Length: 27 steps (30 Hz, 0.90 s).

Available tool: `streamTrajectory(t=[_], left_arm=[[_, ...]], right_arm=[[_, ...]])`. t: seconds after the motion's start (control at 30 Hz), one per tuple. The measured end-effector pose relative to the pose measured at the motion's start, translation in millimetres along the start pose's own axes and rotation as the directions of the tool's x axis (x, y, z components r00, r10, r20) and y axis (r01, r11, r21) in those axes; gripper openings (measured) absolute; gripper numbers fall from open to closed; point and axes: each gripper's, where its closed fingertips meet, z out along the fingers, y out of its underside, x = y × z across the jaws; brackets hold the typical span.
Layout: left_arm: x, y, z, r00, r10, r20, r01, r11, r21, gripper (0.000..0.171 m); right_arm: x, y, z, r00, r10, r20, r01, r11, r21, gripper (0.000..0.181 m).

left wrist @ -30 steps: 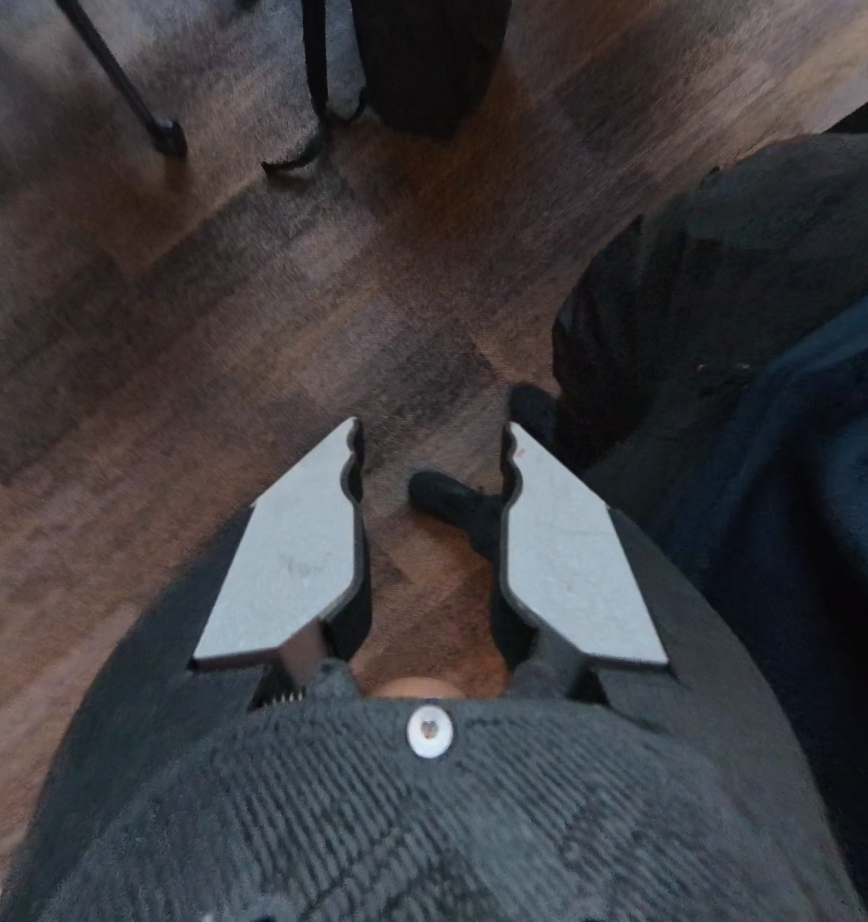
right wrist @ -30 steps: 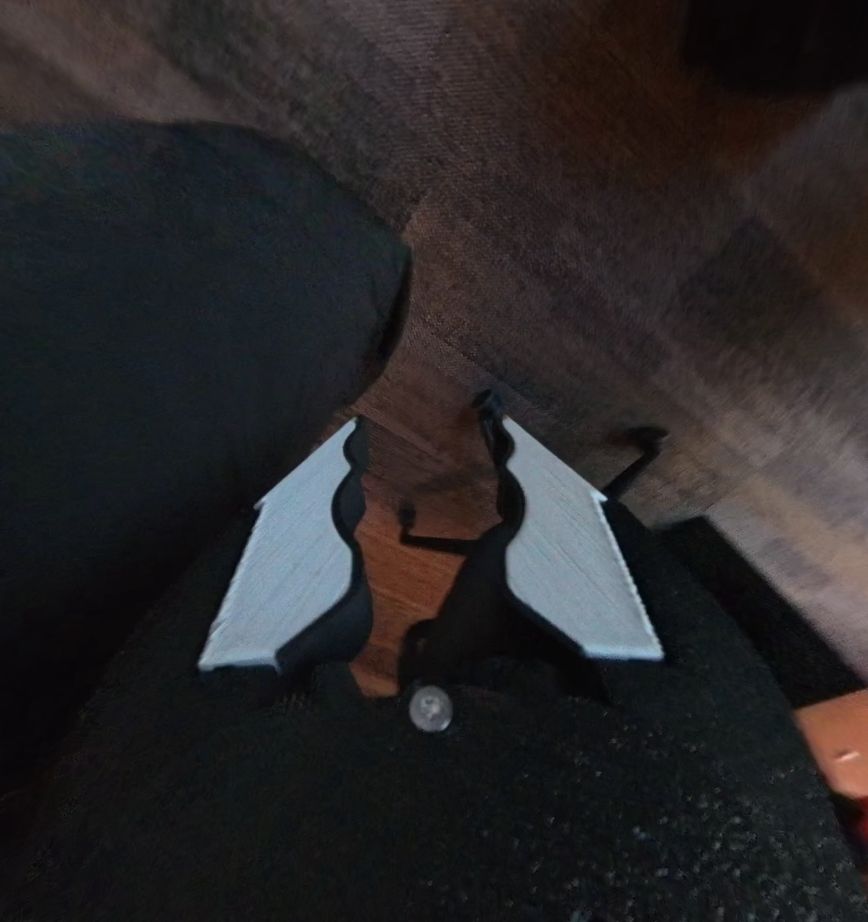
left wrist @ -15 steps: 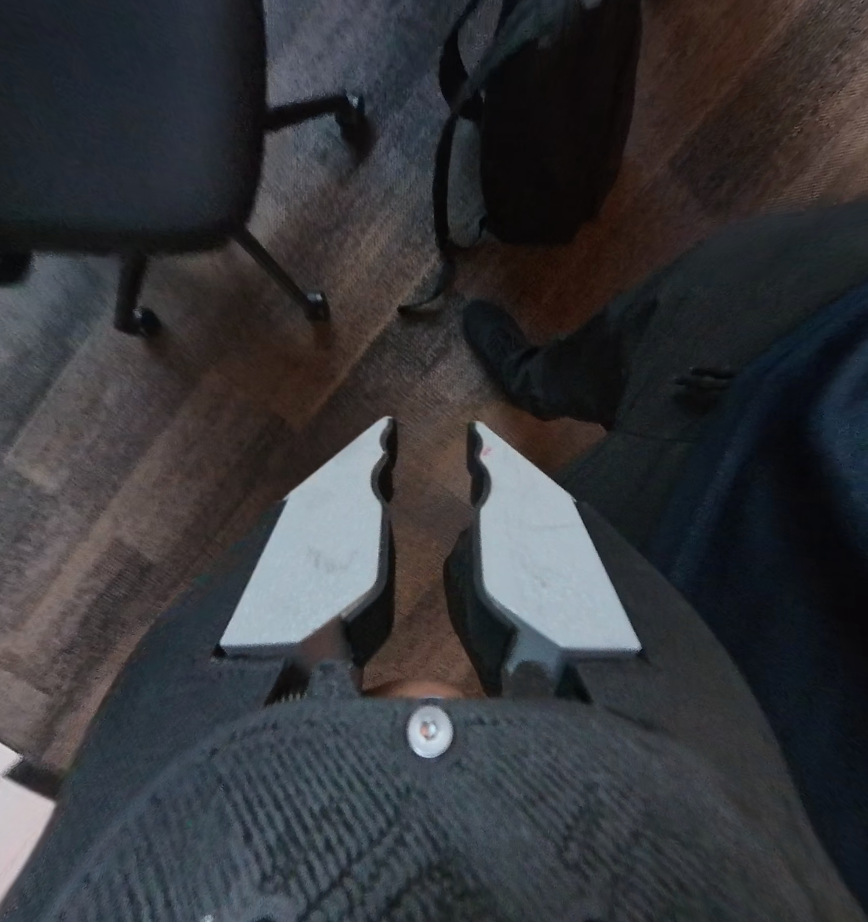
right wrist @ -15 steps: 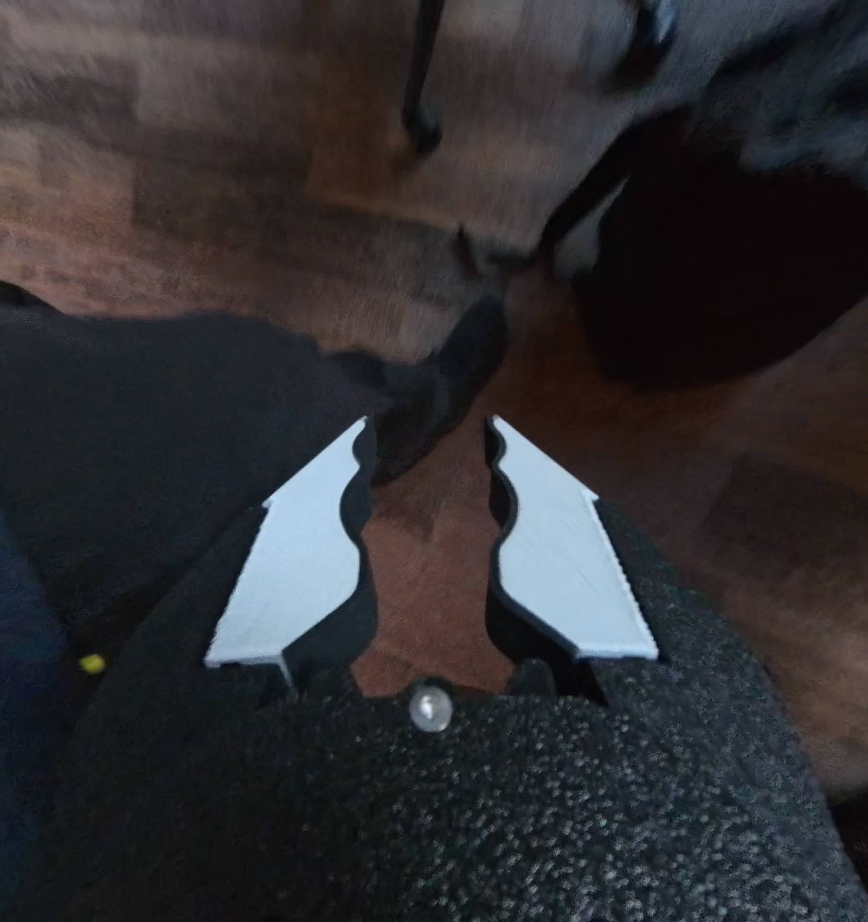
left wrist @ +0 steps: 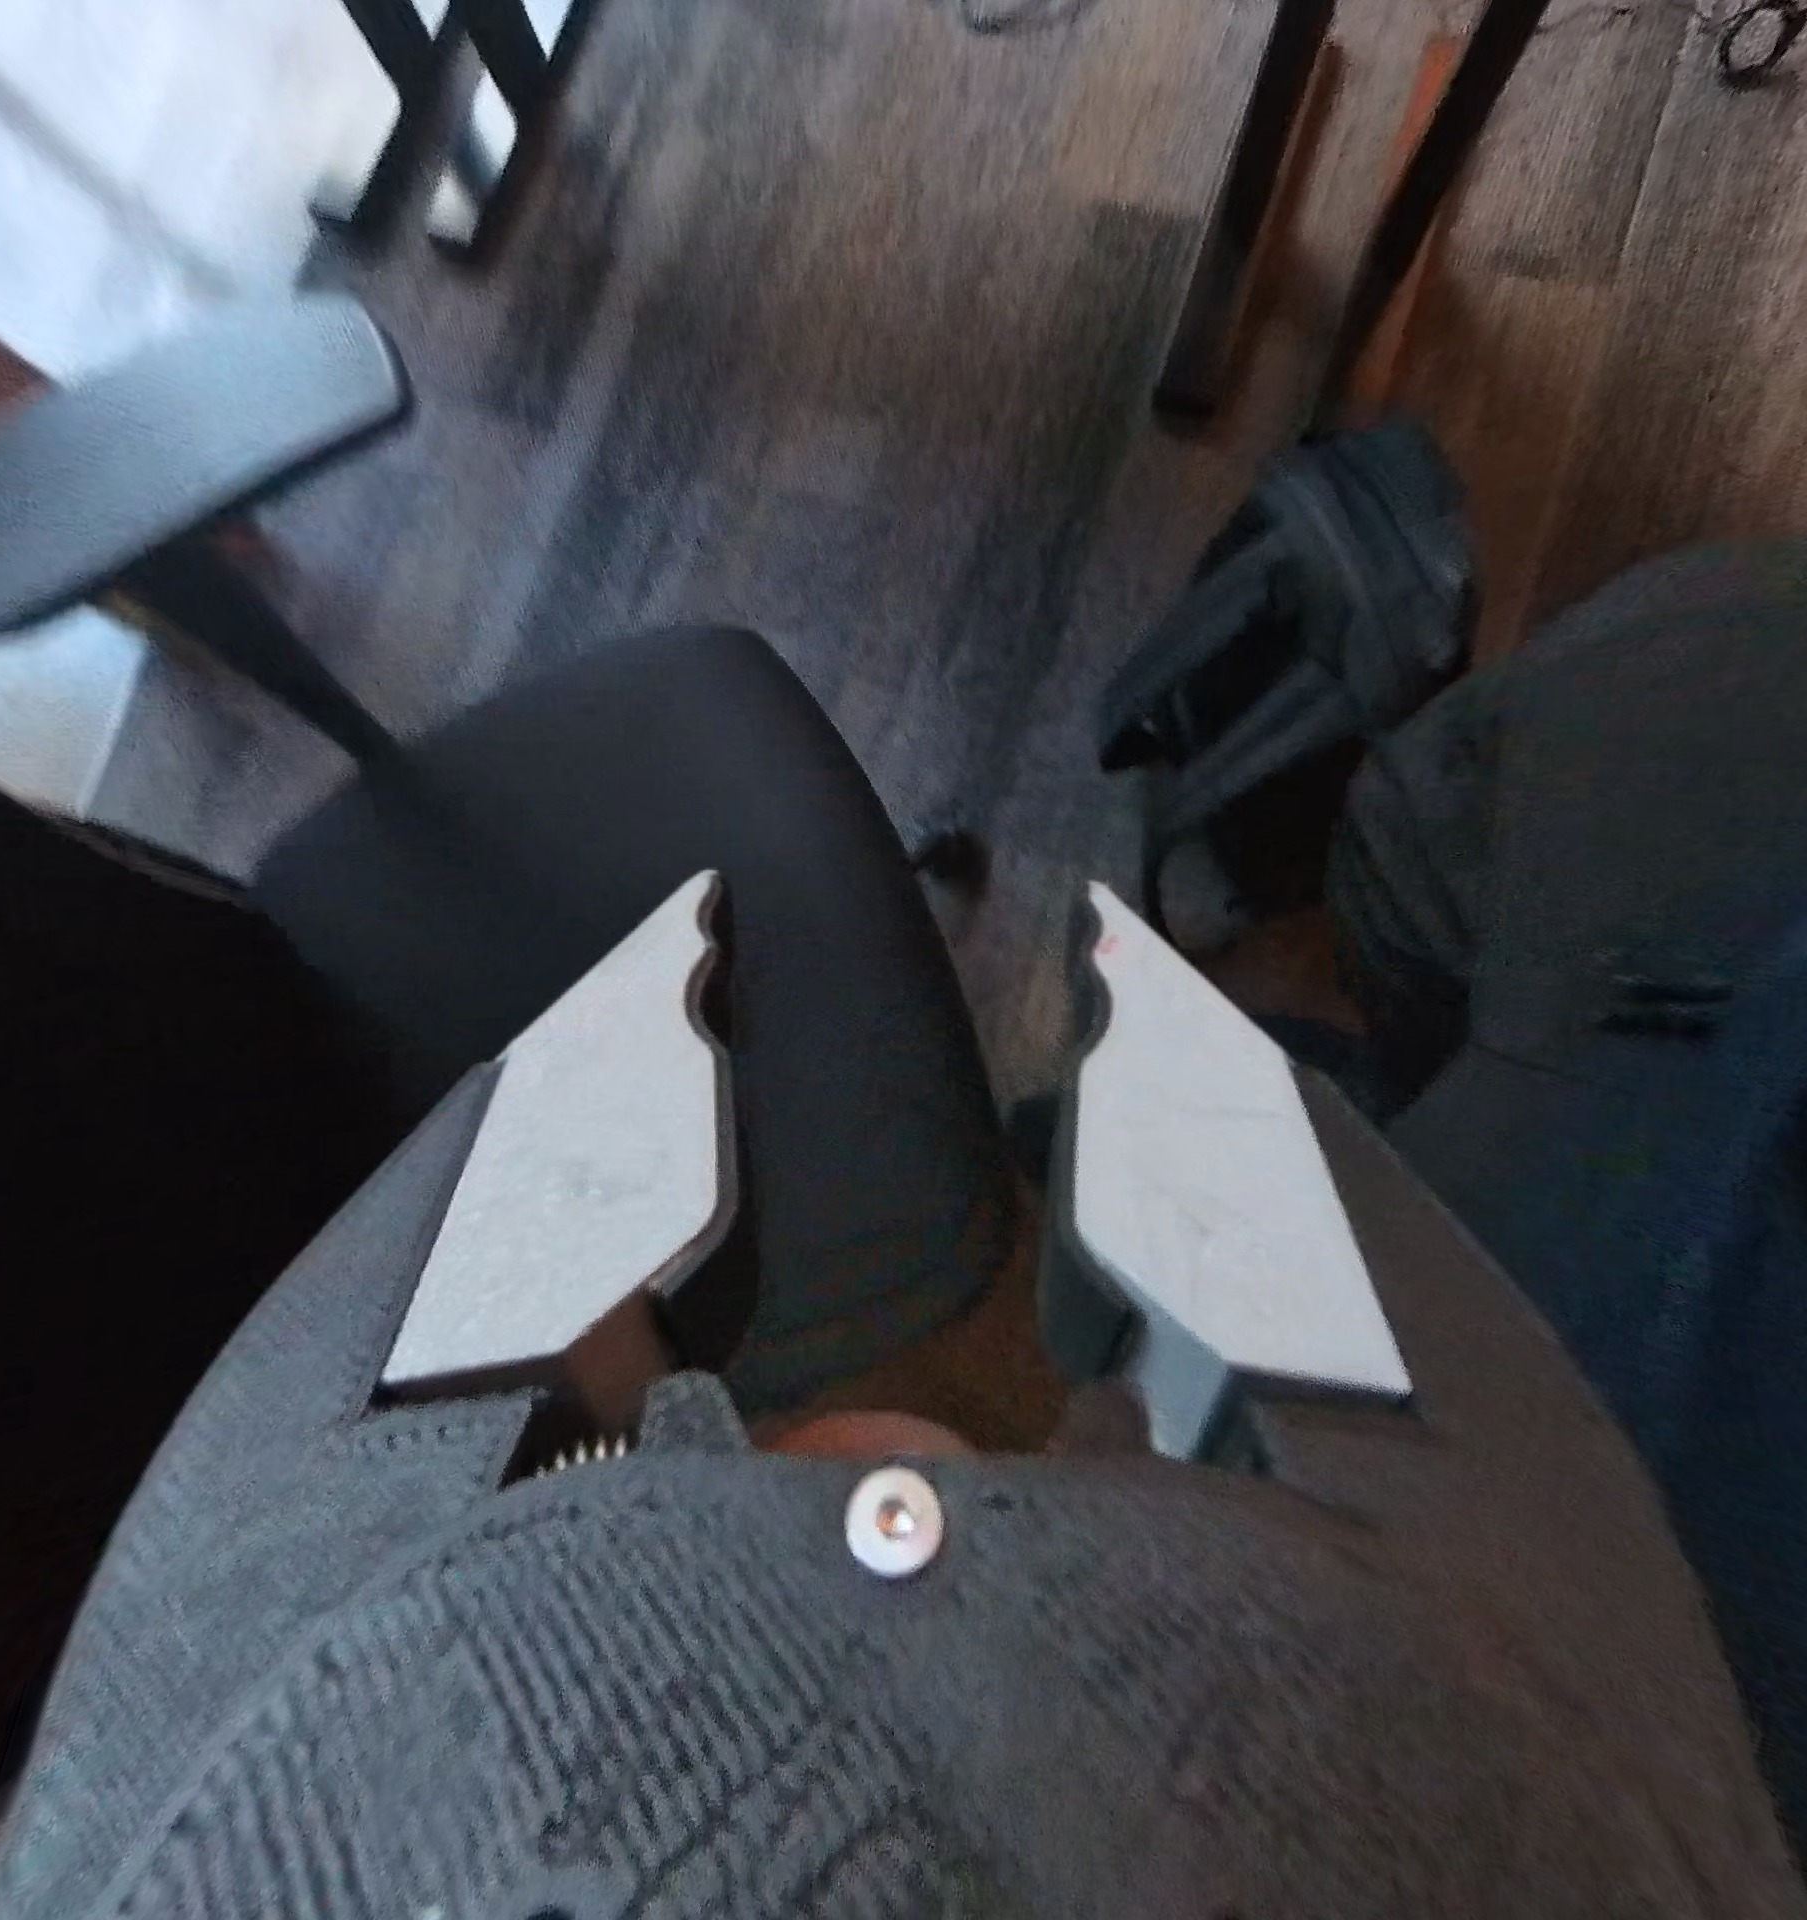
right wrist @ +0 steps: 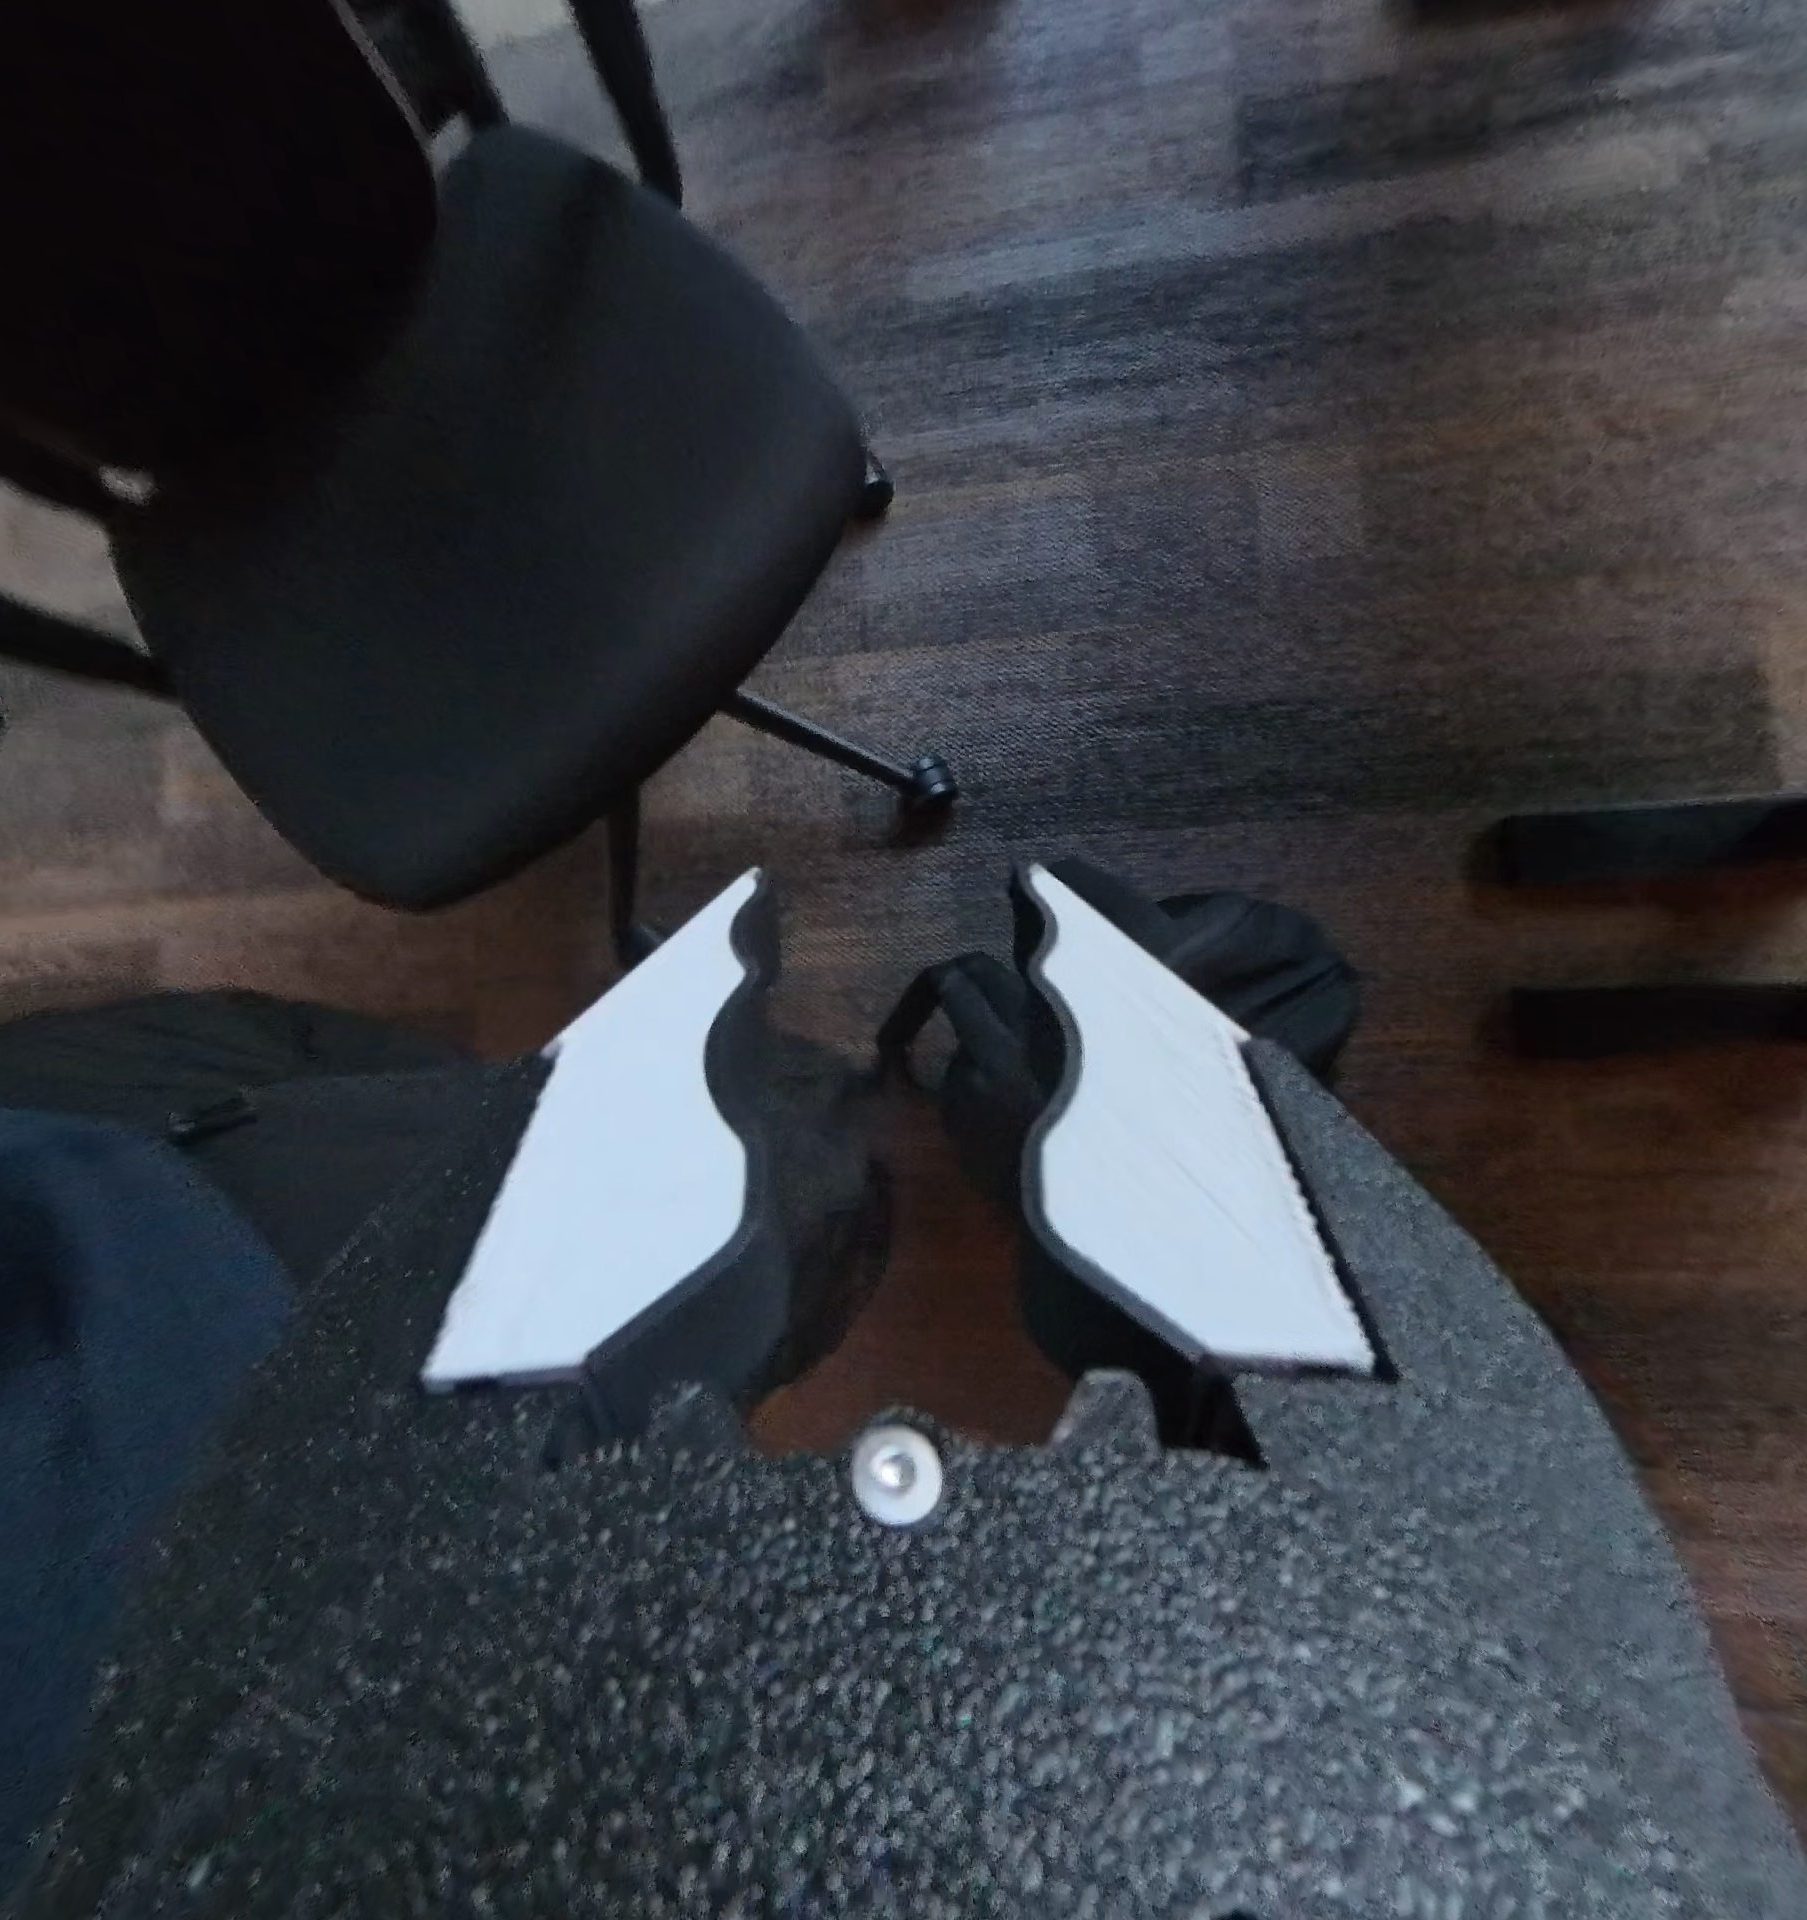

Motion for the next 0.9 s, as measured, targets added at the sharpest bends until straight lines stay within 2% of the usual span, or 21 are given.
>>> streamTrajectory(t=[0.1,0.23,0.27,0.37,0.53,0.63,0.7,0.77,0.9], left_arm=[[-63.6,-62.7,41.8,0.994,0.093,0.056,-0.097,0.992,0.083,0.068],[-142.3,-158.5,107.6,0.969,0.176,0.174,-0.217,0.942,0.254,0.063],[-158.1,-175.9,130.1,0.965,0.185,0.188,-0.232,0.936,0.265,0.063],[-205.6,-206.1,196.8,0.948,0.198,0.248,-0.248,0.950,0.191,0.054],[-254.2,-226.1,274.0,0.930,0.230,0.287,-0.262,0.962,0.078,0.044],[-287.8,-231.3,309.9,0.874,0.299,0.382,-0.325,0.946,0.004,0.022],[-306.9,-230.2,334.2,0.840,0.345,0.420,-0.369,0.929,-0.025,0.018],[-329.5,-220.8,358.1,0.822,0.363,0.440,-0.375,0.925,-0.063,0.018],[-373.2,-181.7,394.5,0.846,0.314,0.430,-0.281,0.949,-0.141,0.017]], right_arm=[[12.8,-9.6,4.0,0.997,0.049,-0.061,-0.050,0.999,-0.012,0.044],[30.6,-12.0,20.9,0.991,0.095,-0.097,-0.098,0.995,-0.028,0.044],[34.7,-9.9,28.0,0.989,0.121,-0.091,-0.124,0.992,-0.035,0.044],[51.0,-4.5,48.4,0.976,0.206,-0.078,-0.210,0.977,-0.043,0.044],[79.0,6.2,58.9,0.924,0.369,-0.098,-0.376,0.923,-0.075,0.045],[87.2,15.3,51.8,0.905,0.409,-0.119,-0.422,0.899,-0.115,0.045],[91.8,20.5,40.3,0.886,0.437,-0.155,-0.455,0.882,-0.119,0.045],[92.0,26.3,28.5,0.859,0.479,-0.179,-0.502,0.857,-0.115,0.045],[84.8,49.6,15.8,0.819,0.527,-0.226,-0.565,0.810,-0.158,0.044]])
